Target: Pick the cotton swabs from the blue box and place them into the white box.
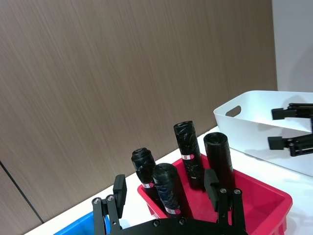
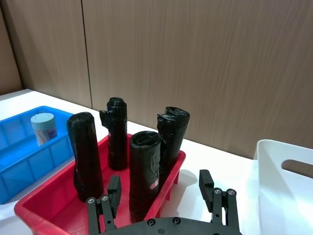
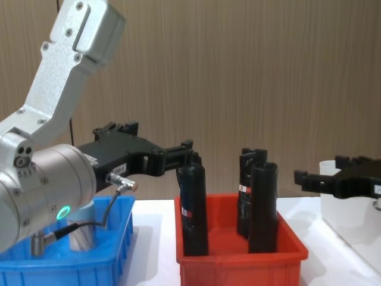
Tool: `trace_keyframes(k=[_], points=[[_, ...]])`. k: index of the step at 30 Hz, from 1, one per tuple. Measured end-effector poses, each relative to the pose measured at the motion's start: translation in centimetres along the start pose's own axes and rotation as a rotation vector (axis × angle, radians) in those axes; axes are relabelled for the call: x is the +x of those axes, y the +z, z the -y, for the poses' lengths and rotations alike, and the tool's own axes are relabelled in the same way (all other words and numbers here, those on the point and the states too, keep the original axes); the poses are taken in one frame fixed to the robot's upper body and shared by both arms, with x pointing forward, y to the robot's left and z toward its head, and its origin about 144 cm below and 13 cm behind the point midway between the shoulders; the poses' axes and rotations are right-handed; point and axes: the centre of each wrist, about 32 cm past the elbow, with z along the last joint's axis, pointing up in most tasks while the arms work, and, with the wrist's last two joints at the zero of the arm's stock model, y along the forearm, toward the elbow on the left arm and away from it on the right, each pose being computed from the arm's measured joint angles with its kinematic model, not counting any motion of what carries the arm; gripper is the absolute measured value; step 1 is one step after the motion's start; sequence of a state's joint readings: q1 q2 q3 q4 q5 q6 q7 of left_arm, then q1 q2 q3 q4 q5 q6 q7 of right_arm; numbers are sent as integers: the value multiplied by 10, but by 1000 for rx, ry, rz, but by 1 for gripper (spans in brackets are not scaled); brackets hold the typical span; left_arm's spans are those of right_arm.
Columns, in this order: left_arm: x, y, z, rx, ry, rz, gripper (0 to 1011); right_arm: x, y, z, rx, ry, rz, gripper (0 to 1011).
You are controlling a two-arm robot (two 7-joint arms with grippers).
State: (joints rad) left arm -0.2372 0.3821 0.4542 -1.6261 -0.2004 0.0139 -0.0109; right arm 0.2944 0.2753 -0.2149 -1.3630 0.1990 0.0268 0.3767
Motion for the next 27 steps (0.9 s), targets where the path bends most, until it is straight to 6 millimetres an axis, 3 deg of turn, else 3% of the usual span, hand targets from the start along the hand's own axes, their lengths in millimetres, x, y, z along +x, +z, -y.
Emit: trace_keyframes(k=[27], points=[[0,0,0,0,0,0,1004,26,-13,-57,-5,130,-63,1002]])
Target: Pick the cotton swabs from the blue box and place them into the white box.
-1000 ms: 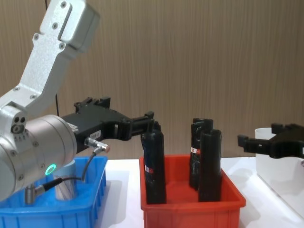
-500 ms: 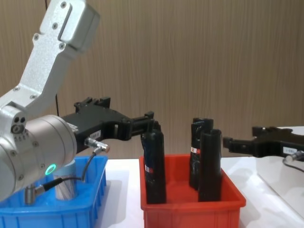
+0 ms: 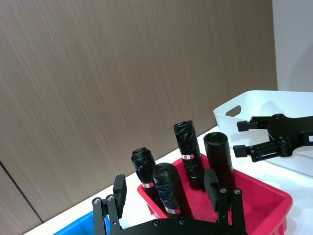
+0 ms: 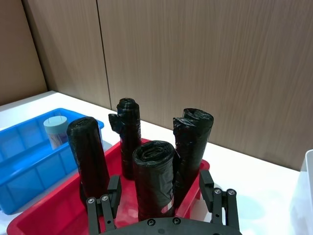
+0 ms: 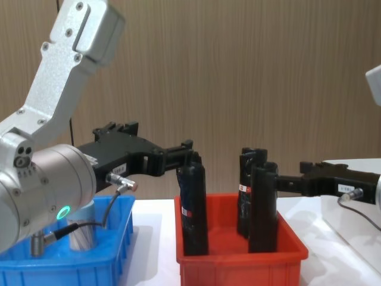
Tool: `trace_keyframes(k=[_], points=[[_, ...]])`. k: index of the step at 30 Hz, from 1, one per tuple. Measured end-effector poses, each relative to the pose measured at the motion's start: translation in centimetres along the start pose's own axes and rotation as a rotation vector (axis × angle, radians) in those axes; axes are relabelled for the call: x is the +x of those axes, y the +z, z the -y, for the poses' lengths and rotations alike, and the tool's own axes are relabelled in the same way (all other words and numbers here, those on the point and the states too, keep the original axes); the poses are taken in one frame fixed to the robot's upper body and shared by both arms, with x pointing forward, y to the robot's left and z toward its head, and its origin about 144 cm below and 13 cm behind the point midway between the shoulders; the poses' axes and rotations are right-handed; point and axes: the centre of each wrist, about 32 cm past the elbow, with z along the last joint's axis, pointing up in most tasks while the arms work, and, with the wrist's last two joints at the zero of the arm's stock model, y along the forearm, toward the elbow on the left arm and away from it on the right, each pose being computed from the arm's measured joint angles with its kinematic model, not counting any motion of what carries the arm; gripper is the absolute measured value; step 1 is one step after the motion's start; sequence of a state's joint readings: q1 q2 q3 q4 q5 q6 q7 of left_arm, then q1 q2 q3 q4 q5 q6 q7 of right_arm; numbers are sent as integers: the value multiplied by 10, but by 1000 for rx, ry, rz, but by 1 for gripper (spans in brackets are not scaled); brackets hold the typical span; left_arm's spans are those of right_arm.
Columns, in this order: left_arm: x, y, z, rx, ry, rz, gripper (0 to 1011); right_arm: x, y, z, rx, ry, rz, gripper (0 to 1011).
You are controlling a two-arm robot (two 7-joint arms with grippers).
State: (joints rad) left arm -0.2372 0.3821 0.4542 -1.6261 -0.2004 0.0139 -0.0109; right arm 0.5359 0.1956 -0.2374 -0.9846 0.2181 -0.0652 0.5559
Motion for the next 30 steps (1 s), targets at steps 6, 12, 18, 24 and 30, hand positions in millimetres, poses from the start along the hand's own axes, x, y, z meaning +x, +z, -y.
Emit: trace_keyframes(k=[6,12,18,24,30], points=[[0,0,0,0,0,0,1004,5,-2,-7,5,11,-15,1002],[0,0,0,0,0,0,1004,9,-4,-12,10,21,-27,1002],[0,0,0,0,0,0,1004,11,-6,-15,13,31,-34,1002],[0,0,0,0,0,0,1004,13,-8,-19,14,44,-39,1002],[0,0,0,0,0,0,1004,15,-10,-24,14,55,-45,1002]])
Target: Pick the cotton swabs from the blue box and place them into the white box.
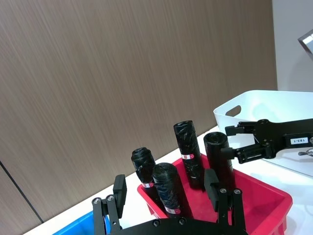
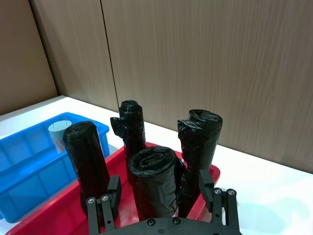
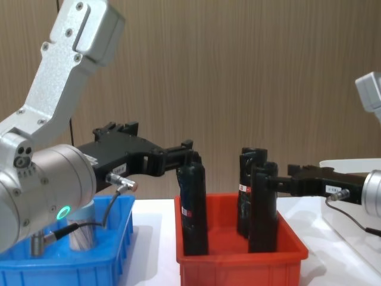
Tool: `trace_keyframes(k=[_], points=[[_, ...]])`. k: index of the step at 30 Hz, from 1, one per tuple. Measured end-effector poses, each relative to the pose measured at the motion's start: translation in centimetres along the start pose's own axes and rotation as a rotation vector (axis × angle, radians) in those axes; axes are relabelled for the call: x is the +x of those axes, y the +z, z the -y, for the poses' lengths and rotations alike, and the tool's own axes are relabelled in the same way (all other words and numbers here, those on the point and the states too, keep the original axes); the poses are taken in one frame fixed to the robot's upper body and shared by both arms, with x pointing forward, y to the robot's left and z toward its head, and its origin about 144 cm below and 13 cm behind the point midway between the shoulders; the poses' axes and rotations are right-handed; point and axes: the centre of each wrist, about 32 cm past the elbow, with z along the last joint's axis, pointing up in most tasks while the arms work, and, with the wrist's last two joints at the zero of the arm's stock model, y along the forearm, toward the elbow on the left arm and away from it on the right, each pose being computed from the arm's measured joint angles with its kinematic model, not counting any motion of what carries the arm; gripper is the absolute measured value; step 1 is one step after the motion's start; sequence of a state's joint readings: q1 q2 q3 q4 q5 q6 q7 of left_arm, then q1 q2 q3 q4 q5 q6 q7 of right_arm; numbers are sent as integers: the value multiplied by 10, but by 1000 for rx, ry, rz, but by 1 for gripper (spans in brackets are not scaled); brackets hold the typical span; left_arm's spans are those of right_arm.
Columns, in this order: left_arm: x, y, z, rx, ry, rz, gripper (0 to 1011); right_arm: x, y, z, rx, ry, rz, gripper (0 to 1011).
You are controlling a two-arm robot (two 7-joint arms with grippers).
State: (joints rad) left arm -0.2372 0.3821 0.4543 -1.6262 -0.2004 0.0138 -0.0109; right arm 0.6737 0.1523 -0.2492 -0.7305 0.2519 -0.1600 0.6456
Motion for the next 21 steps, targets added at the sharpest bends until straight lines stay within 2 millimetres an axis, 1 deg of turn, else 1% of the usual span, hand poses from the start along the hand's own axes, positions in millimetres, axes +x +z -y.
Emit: trace_keyframes(k=[21], points=[[0,0,0,0,0,0,1004,7,-4,-17,-10,27,0,1002]])
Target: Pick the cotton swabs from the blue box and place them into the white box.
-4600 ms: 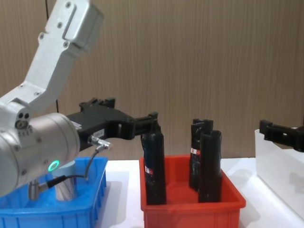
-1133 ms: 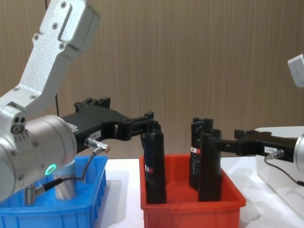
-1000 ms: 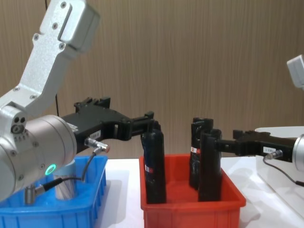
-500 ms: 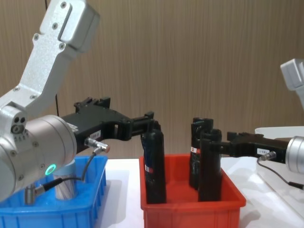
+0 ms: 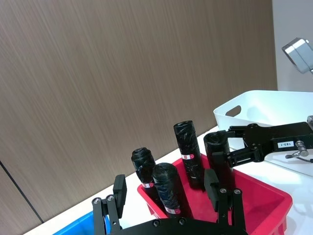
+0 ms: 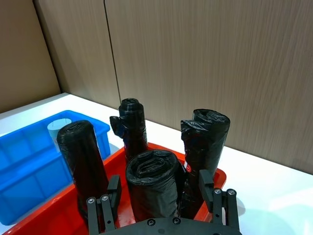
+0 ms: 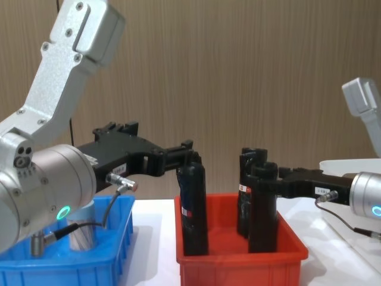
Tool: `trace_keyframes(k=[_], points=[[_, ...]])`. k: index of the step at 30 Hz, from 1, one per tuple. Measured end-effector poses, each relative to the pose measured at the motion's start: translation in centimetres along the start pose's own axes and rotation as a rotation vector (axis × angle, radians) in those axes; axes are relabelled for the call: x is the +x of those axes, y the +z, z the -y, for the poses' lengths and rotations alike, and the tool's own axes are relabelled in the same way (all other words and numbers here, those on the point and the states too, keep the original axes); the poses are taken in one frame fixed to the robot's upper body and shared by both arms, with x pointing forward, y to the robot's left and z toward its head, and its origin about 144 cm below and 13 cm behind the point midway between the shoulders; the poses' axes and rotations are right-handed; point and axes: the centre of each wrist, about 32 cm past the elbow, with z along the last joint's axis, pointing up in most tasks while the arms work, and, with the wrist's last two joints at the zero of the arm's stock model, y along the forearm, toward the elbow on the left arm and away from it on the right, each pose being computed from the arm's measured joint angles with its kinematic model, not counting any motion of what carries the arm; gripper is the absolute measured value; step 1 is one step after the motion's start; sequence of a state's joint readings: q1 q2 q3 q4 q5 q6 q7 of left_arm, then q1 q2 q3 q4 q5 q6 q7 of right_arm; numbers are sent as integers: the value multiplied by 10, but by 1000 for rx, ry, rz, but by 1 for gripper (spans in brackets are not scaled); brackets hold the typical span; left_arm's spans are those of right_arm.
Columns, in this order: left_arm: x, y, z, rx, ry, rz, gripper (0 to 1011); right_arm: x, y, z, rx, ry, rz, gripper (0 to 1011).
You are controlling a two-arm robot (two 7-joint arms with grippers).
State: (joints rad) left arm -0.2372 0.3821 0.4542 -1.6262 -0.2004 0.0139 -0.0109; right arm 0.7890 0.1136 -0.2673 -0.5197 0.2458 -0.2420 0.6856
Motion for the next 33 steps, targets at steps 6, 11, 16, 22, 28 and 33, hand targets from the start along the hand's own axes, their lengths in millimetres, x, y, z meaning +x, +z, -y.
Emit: trace_keyframes(k=[6,11,16,22,28,33], points=[[0,0,0,0,0,0,1004,2,-1,-4,-3,1,1,964],[0,0,0,0,0,0,1004,3,-2,-6,-4,2,4,835],[0,0,0,0,0,0,1004,4,-2,-8,-2,0,7,707],[0,0,0,0,0,0,1004,5,-1,-9,4,-3,11,554],[0,0,0,0,0,0,1004,6,3,-9,22,-10,20,499],[0,0,0,0,0,0,1004,5,11,-6,49,-19,24,466]])
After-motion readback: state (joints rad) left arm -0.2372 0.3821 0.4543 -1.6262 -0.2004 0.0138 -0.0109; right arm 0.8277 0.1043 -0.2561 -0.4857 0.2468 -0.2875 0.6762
